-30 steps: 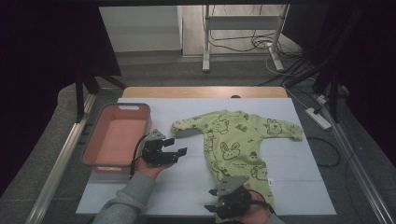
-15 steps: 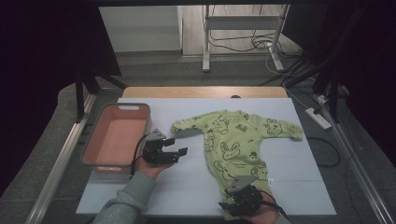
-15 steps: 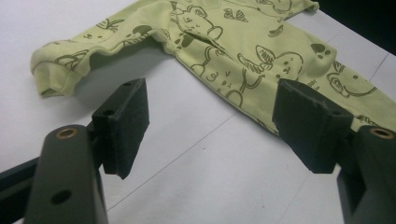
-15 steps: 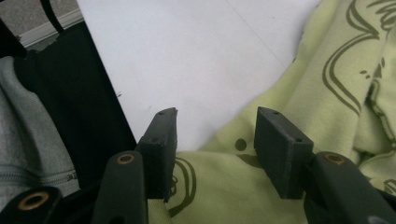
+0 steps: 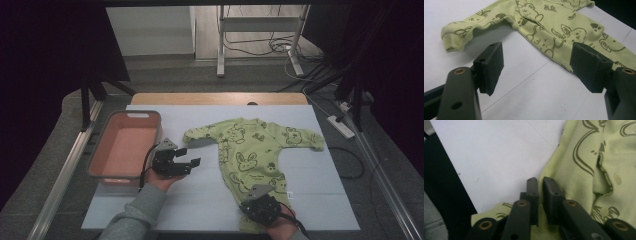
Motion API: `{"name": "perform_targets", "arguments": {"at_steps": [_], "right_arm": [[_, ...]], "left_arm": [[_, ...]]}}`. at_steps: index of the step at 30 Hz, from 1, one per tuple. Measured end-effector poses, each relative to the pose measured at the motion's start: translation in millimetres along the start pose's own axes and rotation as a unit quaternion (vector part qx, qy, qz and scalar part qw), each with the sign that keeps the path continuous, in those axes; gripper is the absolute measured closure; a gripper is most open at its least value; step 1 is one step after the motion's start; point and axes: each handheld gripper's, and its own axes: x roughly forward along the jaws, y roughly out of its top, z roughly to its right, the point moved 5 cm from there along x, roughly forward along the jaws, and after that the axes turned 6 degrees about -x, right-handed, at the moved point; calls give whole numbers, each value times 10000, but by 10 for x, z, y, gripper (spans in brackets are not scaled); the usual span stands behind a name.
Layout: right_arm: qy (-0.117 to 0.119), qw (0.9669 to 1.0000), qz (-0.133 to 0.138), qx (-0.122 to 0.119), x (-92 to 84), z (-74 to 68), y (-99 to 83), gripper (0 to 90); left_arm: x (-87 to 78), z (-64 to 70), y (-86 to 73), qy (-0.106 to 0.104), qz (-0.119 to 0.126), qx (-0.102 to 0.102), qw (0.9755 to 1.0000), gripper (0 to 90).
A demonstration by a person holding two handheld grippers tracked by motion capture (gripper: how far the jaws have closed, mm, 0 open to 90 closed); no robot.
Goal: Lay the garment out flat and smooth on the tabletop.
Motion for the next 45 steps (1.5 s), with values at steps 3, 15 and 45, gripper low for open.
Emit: {"name": "perform_targets", "arguments": {"at_steps": [3,15,45], "right_arm": [[240,9995,197,95,-34,-14,13,847],[1081,9912,725,-262,24,-335,293,818],[120,9855,1675,254,-317,380,132,500]], "left_arm": [[-1,-4,0,4,1,-2,10000,274],[-8,-5,2,-5,10,-3,10000,274],[-43,-3,8,18,91,124,9999,274]]}}
